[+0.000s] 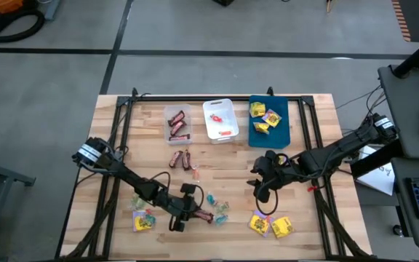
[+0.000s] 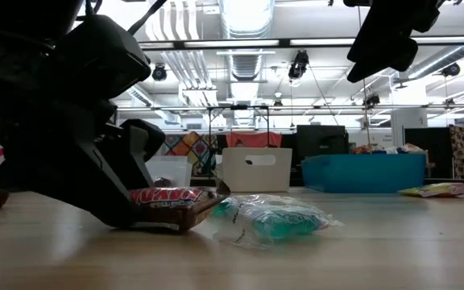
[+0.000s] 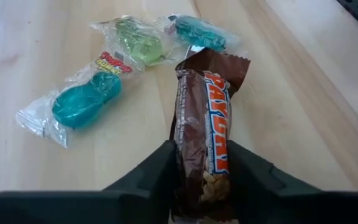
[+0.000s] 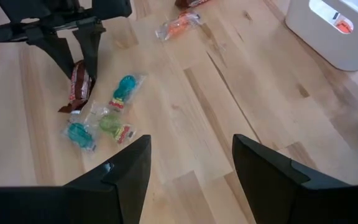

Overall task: Sort candy
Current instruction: Put the bottom center brown candy bar into the transparent bin

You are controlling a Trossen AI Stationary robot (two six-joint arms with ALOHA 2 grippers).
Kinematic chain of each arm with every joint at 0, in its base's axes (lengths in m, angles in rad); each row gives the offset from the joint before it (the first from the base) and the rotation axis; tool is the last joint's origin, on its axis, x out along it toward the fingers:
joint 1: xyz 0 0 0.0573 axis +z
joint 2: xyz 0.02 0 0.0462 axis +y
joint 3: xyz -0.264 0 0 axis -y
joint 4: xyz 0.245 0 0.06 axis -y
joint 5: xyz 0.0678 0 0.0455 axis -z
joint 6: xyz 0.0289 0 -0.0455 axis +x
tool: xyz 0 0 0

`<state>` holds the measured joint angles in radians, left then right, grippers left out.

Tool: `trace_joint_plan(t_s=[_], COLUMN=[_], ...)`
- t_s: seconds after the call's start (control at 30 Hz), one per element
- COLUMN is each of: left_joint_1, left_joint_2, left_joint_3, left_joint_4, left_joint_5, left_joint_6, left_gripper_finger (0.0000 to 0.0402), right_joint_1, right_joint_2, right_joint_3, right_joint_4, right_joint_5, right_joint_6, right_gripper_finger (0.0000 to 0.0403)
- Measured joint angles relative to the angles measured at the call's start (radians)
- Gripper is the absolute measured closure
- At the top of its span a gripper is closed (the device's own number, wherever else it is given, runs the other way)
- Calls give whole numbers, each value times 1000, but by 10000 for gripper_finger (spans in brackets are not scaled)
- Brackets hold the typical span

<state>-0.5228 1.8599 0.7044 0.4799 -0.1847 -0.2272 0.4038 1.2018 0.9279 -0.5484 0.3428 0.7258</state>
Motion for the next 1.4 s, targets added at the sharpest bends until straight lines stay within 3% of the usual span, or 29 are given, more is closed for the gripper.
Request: trace_joint_plan(t_s=[0.27, 0.47, 0.57, 0.73, 0.87, 1.07, 1.27, 1.4], left_joint_1=[0, 2, 15, 76, 194, 486, 789, 925], left_joint_2=[-31, -162, -275, -496, -657, -790, -779, -737], left_joint_3=[0, 0, 0, 0, 0, 0, -6, -6], left_joint_4=[-14, -93, -245, -599, -808, -912, -907, -900], left_joint_5=[42, 38, -51, -292, -405, -404, -218, -122], left_joint_6=[-10, 10, 9, -2, 52, 240, 377, 402], left_gripper_finger=[315, 313, 313, 313, 313, 313, 313, 312], right_joint_1=[0, 0, 0, 0, 0, 0, 0, 0], right_joint_2=[0, 0, 0, 0, 0, 0, 0, 0], right_joint_3=[0, -1, -1, -1, -1, -1, -1, -1], right_joint_4=[5, 7, 7, 7, 8, 8, 8, 8], right_joint_5=[2, 16, 26, 34, 75, 80, 104, 105], right_joint_6=[0, 0, -2, -12, -17, -21, -20, -20], right_gripper_finger=[188, 188, 188, 188, 188, 188, 188, 188])
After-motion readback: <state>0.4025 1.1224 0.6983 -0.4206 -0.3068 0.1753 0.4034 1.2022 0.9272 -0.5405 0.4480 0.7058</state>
